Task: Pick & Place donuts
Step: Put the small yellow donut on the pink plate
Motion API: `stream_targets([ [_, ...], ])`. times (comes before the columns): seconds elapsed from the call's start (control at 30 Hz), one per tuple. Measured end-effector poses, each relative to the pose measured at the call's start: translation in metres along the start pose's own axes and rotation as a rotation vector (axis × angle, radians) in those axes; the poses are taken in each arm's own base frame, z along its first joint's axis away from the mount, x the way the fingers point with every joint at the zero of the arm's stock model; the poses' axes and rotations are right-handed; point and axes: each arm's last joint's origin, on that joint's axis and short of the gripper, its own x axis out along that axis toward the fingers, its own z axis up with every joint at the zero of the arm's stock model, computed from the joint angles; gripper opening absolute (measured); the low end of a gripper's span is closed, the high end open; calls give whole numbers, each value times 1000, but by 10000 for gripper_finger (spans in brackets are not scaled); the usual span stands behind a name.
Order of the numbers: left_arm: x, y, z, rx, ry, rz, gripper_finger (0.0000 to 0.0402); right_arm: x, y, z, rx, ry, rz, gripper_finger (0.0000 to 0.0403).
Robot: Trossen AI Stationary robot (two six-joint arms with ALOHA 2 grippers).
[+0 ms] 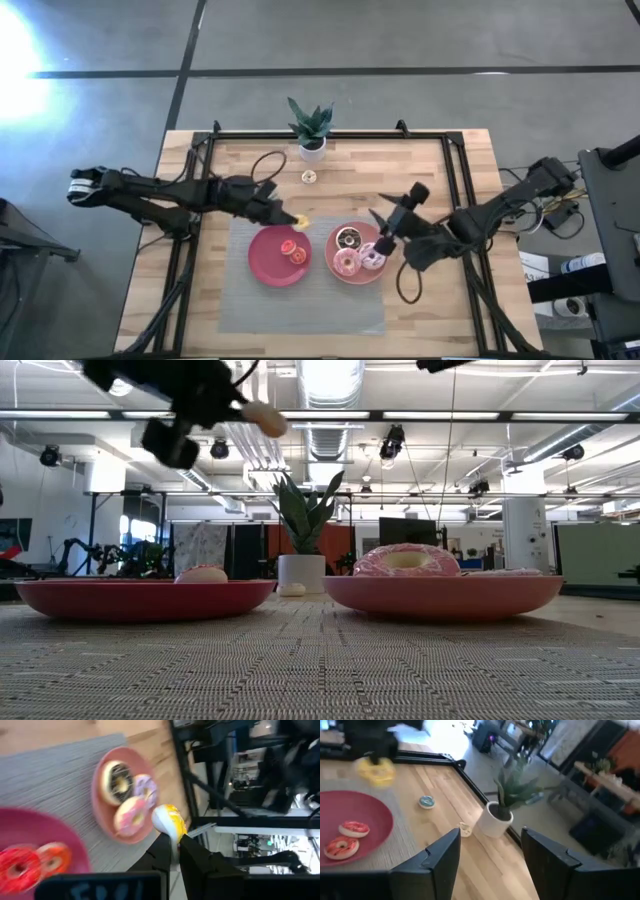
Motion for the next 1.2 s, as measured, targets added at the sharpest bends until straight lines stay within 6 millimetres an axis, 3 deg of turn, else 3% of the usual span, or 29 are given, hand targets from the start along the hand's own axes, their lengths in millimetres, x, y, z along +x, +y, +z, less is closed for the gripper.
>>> stream_targets([
  [0.17, -9, 47, -18, -87, 3, 97, 7, -5, -2, -2, 5, 7, 27, 201],
  [0.3, -13, 90, -30, -196, -18, 197, 7, 0, 4, -4, -6, 32, 55, 201],
  [0.4, -13, 110, -35, -235, -65, 202, 7, 4, 10, -7, -22, 43, 53, 201],
  [0.5, -12, 118, -36, -234, -80, 186, 7, 8, 14, -8, -29, 54, 56, 201],
  [0.7, -9, 131, -40, -165, -47, 310, 7, 15, 12, -8, -23, 69, 43, 201],
  [0.9, 1, 128, -39, -89, -13, 345, 11, 23, 5, -5, -5, 80, 12, 201],
  [1.2, 16, 135, -43, -112, 152, 479, 62, 31, 1, -2, -23, 104, 27, 201],
])
